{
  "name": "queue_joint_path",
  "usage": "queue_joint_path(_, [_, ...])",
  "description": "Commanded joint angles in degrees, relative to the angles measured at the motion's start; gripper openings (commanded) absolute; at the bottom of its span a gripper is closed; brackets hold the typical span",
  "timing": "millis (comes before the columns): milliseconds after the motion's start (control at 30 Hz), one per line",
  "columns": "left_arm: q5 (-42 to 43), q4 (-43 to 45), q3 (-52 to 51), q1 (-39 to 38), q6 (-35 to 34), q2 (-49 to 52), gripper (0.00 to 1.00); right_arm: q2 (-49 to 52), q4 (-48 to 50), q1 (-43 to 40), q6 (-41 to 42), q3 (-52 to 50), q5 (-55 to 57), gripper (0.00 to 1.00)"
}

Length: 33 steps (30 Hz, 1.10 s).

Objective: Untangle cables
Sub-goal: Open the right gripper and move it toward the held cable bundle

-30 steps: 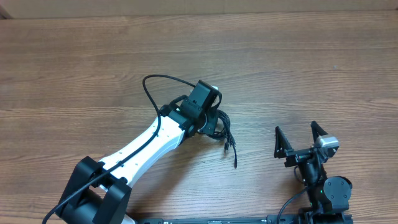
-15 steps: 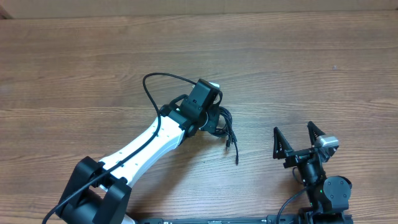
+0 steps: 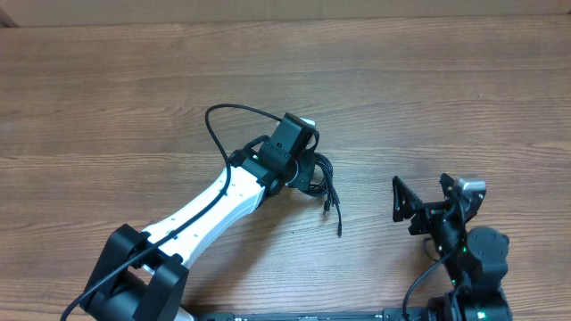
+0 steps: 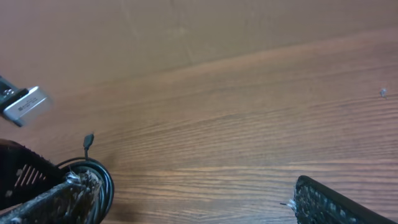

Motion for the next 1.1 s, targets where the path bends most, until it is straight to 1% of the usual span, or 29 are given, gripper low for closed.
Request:
queue_joint_path(0, [-0.48,0.28,0.76,-0.09,1.40,-1.09,0.04,4.68,-1.29,-0.26,0.28,5.42,-1.20,1.00])
queue_joint_path(133, [-2.89,0.33,0.76,-0.07,1.33,-1.09,0.04,11.61,-5.77,-0.26,0.48,11.82,-3.37,1.00])
queue_joint_path(300, [-2.91,0.31,0.76,-0.04,1.33,-1.09,0.04,19.21,-11.72,-0.26,0.72,19.34,-4.20,1.00])
queue_joint_path(633, [-2.91,0.39,0.76,-0.02,1.33,-1.09,0.04,29.55,-19.34,-0.26,2.01,27.17,-4.22,1.00])
queue_joint_path(767, [-2.93,0.50,0.76,-0.04,1.31,-1.09,0.04,32.46,-20.22,-0.26,1.99,28.63,-5.18,1.00])
queue_joint_path(967, [-2.82,0.17,0.76,-0.04,1.27,-1.11,0.04,34.69,-17.86,-0.26,1.97,30.56,-15.41,1.00])
queue_joint_path(1067, [-1.16,-0.39,0.83,-0.04,1.38,-1.16,0.04,34.69,-16.72,-0.26,1.99,30.56,-18.25,1.00])
